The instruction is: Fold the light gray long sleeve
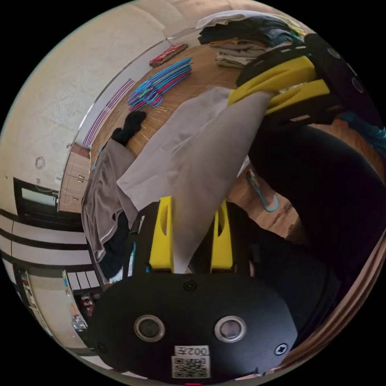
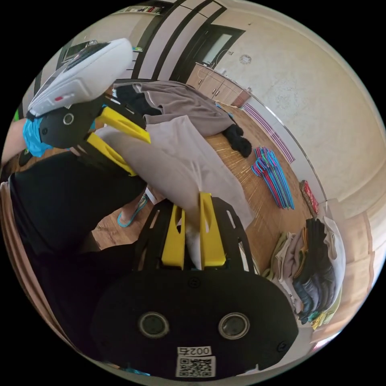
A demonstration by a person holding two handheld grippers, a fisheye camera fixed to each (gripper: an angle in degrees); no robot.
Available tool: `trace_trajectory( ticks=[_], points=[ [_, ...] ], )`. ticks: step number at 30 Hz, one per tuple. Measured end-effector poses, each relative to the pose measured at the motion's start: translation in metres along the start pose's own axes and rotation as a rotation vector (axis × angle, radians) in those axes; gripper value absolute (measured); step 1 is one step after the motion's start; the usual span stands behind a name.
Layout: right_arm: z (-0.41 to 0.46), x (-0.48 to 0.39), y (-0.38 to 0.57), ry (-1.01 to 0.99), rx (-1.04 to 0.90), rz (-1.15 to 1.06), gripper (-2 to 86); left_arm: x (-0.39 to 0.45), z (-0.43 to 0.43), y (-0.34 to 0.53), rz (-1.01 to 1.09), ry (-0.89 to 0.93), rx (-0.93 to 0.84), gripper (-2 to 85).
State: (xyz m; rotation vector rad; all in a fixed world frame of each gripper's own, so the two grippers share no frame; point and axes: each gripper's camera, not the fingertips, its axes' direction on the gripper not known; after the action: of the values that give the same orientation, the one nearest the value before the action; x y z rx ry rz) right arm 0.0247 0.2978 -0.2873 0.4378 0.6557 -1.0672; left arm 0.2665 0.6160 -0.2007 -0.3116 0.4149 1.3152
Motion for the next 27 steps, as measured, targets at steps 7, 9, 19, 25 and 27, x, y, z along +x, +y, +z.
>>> trace_trajectory(
  ticks=[7,9,19,25,27],
  points=[
    [0.039,0.011,-0.013,-0.004,-0.054,0.004,9.3,-0.018,-0.021,-0.023,-0.085,-0.019,-0.006,5.5],
    [0.057,0.014,-0.014,0.010,-0.095,0.000,9.8,-0.024,-0.026,-0.030,-0.101,-0.010,-0.004,4.9],
    [0.101,0.075,-0.015,0.173,-0.174,0.072,2.2,-0.042,-0.036,-0.061,-0.103,-0.056,-0.017,5.0],
    [0.093,0.119,-0.057,0.213,-0.129,0.100,0.5,-0.044,-0.019,-0.059,-0.095,-0.110,-0.113,5.2],
    [0.091,0.142,-0.077,0.205,-0.121,0.131,0.2,-0.050,-0.018,-0.057,-0.114,-0.119,-0.123,4.2]
  ],
)
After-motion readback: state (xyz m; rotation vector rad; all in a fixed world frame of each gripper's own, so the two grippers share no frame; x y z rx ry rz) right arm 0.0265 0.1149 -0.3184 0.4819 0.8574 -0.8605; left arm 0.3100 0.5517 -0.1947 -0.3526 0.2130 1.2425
